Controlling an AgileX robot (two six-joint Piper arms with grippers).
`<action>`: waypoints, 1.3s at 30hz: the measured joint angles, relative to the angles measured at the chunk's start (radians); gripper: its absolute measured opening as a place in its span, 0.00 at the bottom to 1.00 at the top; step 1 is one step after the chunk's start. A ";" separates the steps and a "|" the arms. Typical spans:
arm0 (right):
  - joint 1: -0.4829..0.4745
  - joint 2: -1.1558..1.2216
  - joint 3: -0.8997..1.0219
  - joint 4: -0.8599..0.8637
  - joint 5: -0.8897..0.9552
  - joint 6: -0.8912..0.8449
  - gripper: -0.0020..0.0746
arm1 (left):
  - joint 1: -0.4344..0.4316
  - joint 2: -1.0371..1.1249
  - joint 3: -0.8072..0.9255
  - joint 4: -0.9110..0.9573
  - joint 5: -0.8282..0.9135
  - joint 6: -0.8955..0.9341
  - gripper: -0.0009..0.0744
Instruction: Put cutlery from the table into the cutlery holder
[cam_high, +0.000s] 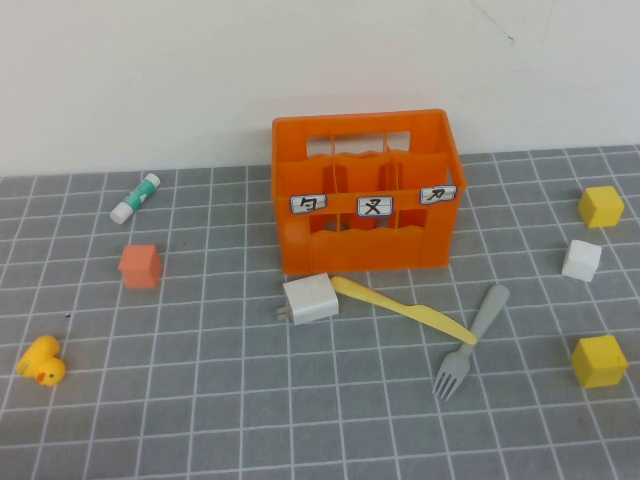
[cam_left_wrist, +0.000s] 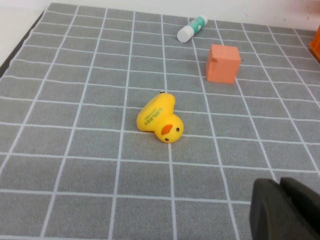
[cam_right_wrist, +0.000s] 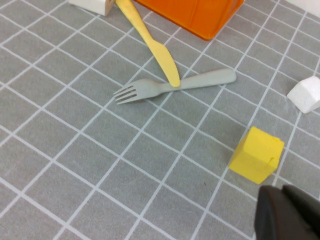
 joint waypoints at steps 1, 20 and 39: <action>0.000 0.000 0.000 0.000 0.000 0.000 0.02 | 0.000 0.000 0.000 0.000 0.000 -0.005 0.01; 0.000 0.000 0.000 0.002 0.000 0.000 0.02 | 0.000 0.000 0.000 0.000 0.000 -0.011 0.01; 0.000 -0.020 0.000 -0.054 -0.050 -0.004 0.02 | 0.000 0.000 0.000 0.000 0.000 -0.011 0.01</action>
